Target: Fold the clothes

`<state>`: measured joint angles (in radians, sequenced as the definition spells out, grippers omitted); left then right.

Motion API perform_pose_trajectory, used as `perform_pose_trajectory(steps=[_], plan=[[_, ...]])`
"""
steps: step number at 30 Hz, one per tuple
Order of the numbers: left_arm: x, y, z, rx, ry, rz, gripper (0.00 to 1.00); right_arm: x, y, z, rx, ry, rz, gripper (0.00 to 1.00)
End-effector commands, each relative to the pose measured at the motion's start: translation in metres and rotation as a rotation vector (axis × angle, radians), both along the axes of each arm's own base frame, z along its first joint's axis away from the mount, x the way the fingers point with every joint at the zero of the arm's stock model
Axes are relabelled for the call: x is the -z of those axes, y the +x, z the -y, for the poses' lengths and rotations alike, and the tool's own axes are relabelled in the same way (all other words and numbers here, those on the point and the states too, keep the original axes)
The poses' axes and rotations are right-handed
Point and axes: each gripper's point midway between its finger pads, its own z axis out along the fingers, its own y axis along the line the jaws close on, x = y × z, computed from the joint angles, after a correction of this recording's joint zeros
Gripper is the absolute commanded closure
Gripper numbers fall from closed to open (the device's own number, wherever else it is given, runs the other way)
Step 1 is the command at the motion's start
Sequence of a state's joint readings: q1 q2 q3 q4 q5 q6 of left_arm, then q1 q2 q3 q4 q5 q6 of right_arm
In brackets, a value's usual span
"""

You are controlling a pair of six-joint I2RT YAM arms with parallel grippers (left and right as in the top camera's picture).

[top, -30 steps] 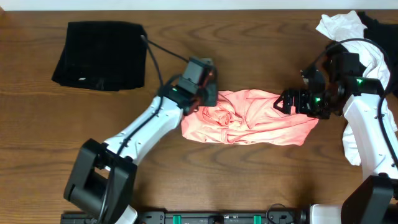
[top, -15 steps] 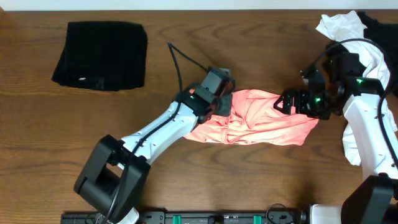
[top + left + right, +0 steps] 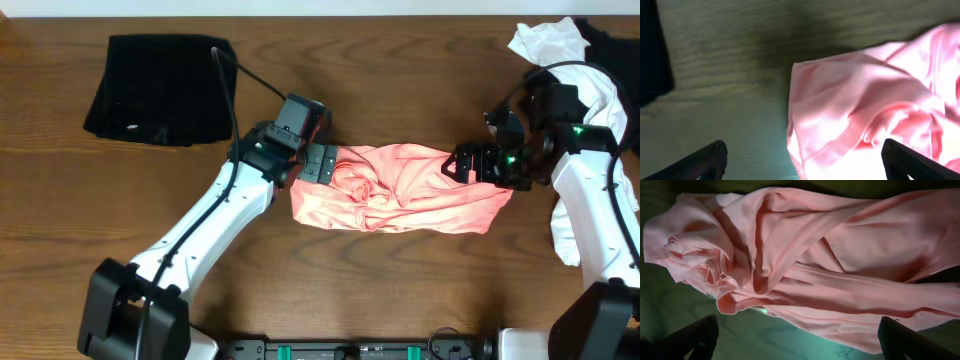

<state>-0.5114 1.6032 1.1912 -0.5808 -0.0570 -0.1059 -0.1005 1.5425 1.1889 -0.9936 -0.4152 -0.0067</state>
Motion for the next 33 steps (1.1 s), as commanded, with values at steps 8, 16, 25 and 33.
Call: perform_pose_trajectory(steps=[8, 16, 25, 33], plan=[[0.019, -0.02, -0.005, 0.336, 0.224, -0.06, 0.02, -0.001, 0.002, -0.003, -0.025, -0.006, 0.017, 0.01], [0.034, -0.02, 0.009, 0.378, 0.174, -0.089, 0.02, -0.001, 0.003, -0.003, -0.025, -0.006, 0.021, 0.01], [0.055, -0.011, 0.015, 0.381, 0.176, -0.102, 0.02, -0.001, 0.003, -0.003, -0.025, -0.007, 0.022, 0.01], [0.059, -0.006, 0.019, 0.381, 0.171, -0.089, 0.01, -0.001, 0.003, -0.002, -0.025, -0.007, 0.022, 0.01]])
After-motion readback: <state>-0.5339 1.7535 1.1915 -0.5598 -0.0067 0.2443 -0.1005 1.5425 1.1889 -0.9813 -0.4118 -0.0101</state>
